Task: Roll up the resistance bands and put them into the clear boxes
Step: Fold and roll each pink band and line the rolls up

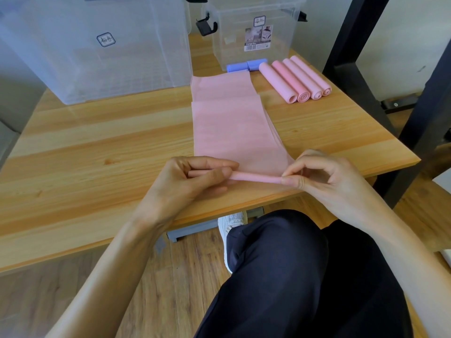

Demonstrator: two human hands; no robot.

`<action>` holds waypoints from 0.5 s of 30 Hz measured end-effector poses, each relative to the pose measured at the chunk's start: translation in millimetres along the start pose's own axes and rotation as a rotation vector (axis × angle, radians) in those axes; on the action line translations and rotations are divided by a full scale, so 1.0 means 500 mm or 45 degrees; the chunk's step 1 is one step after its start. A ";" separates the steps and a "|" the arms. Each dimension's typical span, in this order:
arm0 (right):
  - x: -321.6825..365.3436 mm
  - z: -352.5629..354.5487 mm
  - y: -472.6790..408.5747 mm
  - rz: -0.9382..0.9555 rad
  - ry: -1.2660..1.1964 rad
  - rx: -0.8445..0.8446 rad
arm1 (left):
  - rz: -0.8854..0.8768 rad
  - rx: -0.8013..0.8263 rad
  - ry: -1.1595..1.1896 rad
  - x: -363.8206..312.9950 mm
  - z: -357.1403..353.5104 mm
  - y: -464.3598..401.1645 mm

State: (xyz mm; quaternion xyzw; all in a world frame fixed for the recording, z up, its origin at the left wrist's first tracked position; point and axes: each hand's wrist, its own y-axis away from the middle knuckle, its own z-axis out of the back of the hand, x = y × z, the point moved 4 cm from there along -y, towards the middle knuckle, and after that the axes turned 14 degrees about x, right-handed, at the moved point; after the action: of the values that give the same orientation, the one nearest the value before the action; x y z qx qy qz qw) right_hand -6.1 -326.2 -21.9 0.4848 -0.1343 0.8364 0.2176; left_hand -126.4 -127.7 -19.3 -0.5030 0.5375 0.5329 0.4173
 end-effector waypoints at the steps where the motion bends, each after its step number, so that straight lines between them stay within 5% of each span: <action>1: 0.001 0.000 0.003 -0.004 0.001 -0.003 | -0.010 -0.023 0.005 0.000 0.002 -0.001; 10: 0.003 0.014 0.017 -0.107 0.048 -0.178 | -0.063 -0.098 0.017 0.003 0.005 -0.008; 15: 0.004 0.014 0.015 -0.137 -0.313 -0.144 | -0.119 -0.146 0.095 -0.004 0.015 -0.017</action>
State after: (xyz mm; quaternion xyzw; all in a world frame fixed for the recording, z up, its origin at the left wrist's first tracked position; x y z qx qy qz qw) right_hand -5.4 -335.3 -16.6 0.5771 -0.1806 0.7490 0.2709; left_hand -118.6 -119.4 -19.3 -0.5702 0.4971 0.5236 0.3920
